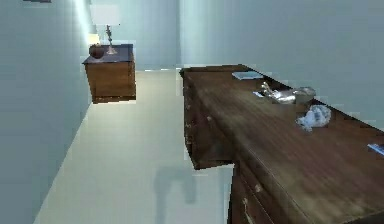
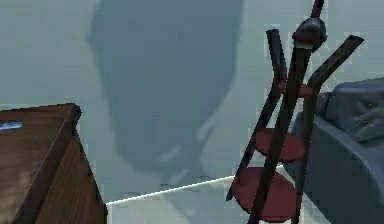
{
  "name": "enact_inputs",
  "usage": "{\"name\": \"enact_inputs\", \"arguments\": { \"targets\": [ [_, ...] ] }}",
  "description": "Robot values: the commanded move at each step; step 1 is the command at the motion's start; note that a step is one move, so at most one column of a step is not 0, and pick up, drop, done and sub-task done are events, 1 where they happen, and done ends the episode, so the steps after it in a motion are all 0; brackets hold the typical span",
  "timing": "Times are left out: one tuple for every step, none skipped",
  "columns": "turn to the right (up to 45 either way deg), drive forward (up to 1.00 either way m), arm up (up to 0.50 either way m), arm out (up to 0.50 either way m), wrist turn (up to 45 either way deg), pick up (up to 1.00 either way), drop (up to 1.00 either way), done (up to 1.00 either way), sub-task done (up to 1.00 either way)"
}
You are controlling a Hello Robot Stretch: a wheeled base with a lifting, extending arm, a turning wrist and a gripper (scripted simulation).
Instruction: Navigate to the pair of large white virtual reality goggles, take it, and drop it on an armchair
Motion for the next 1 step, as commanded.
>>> {"name": "enact_inputs", "arguments": {
  "targets": [
    [0.0,0.30,0.00,0.00,0.0,0.00,0.00,0.00,0.00]
  ]
}}
